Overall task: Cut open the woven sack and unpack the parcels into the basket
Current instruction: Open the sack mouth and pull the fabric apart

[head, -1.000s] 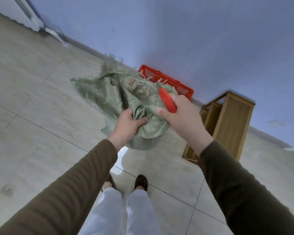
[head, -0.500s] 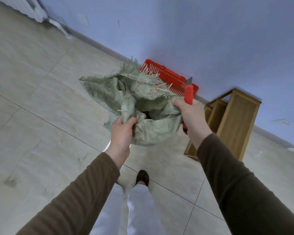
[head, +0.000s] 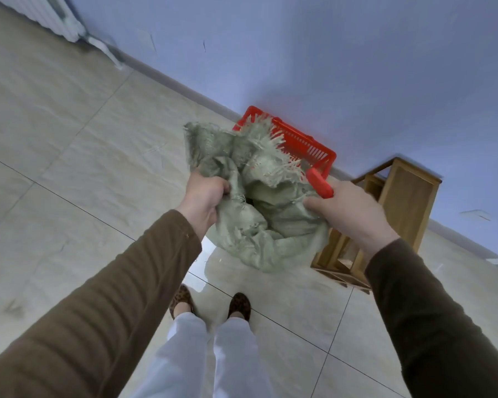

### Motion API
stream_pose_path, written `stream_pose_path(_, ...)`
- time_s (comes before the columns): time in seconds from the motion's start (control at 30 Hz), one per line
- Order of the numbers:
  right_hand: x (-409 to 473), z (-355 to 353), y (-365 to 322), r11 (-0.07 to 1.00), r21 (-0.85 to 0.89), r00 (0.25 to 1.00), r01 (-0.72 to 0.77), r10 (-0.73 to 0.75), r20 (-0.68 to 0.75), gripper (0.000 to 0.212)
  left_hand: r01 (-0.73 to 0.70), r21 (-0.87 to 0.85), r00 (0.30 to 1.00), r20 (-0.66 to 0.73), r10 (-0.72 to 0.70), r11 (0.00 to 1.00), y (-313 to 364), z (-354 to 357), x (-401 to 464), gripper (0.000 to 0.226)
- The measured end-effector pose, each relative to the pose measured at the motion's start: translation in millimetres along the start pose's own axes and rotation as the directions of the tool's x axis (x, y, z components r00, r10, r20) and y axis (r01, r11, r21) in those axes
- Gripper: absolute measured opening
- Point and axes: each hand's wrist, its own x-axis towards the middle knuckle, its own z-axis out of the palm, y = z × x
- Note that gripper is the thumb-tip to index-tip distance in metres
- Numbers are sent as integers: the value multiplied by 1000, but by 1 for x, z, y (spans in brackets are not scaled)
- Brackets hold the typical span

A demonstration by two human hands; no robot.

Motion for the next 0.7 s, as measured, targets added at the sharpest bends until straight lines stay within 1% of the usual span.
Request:
stream_pose_path(0.03, 2, -4, 1, 970, -244, 993, 20, -48, -108, 46, -10, -28, 1000, 7, 10, 1000, -4, -1, 1, 59)
stream_pose_path(0.07, 6, -6, 0, 940, -339, 966, 32, -116, -230, 69, -19, -43, 1000, 14, 20, 999, -7, -1, 1, 57)
stream_pose_path(0.1, 10, -6, -4, 951, -299, 932, 75, -173, -320, 94, -25, -46, 999, 23, 27, 999, -9, 0, 0, 55)
stream_pose_path(0.13, 16, -3, -11, 975, -172, 918, 138, -191, -346, 113, -32, -46, 999, 38, 34, 998, -11, 2, -1, 54)
stream_pose_path(0.17, 24, 3, -20, 978, 11, 933, 206, -193, -304, 125, -39, -41, 997, 67, 42, 998, -13, 4, -3, 53)
stream_pose_path(0.2, 31, 10, -30, 955, 183, 958, 233, -193, -211, 132, -40, -34, 994, 103, 43, 999, -14, 6, -4, 51)
stream_pose_path(0.23, 37, 19, -38, 924, 309, 973, 225, -199, -114, 135, -39, -24, 990, 137, 42, 999, -12, 7, -7, 49)
stream_pose_path(0.27, 41, 29, -42, 891, 404, 977, 207, -206, -47, 132, -43, -13, 986, 159, 44, 999, -10, 7, -8, 48)
stream_pose_path(0.3, 47, 38, -43, 855, 486, 979, 182, -201, -13, 119, -48, -5, 984, 169, 48, 999, -7, 7, -9, 44)
stream_pose_path(0.33, 53, 44, -41, 814, 561, 982, 153, -191, 9, 94, -46, -7, 985, 165, 47, 999, -3, 5, -9, 38)
stream_pose_path(0.37, 59, 47, -38, 778, 618, 984, 118, -175, 33, 60, -36, -20, 988, 152, 39, 999, 3, 2, -9, 29)
stream_pose_path(0.4, 60, 46, -35, 748, 659, 987, 71, -146, 60, 32, -18, -42, 989, 145, 24, 999, 9, -2, -9, 23)
stream_pose_path(0.43, 62, 44, -30, 724, 690, 990, 16, -106, 89, 23, -4, -64, 987, 160, 14, 998, 17, -7, -8, 20)
stream_pose_path(0.47, 62, 41, -26, 677, 735, 990, -37, -77, 121, 26, -1, -87, 981, 194, 18, 996, 24, -12, -6, 18)
stream_pose_path(0.5, 61, 36, -21, 613, 787, 984, -72, -87, 157, 28, -12, -100, 973, 227, 35, 995, 31, -17, -6, 16)
stream_pose_path(0.53, 60, 30, -17, 554, 828, 973, -91, -127, 192, 32, -35, -103, 968, 242, 60, 994, 38, -20, -4, 18)
stream_pose_path(0.57, 58, 22, -13, 513, 853, 956, -95, -191, 221, 35, -58, -109, 969, 232, 82, 992, 43, -22, -2, 22)
stream_pose_path(0.63, 54, 8, -9, 406, 906, 926, -123, -282, 252, 28, -75, -159, 981, 164, 101, 984, 51, -20, 2, 22)
stream_pose_path(0.67, 54, 2, -8, 339, 929, 928, -146, -278, 248, 28, -67, -194, 986, 136, 95, 979, 52, -19, 3, 19)
stream_pose_path(0.7, 55, -2, -6, 290, 943, 940, -164, -244, 238, 29, -64, -213, 988, 126, 92, 975, 52, -18, 4, 19)
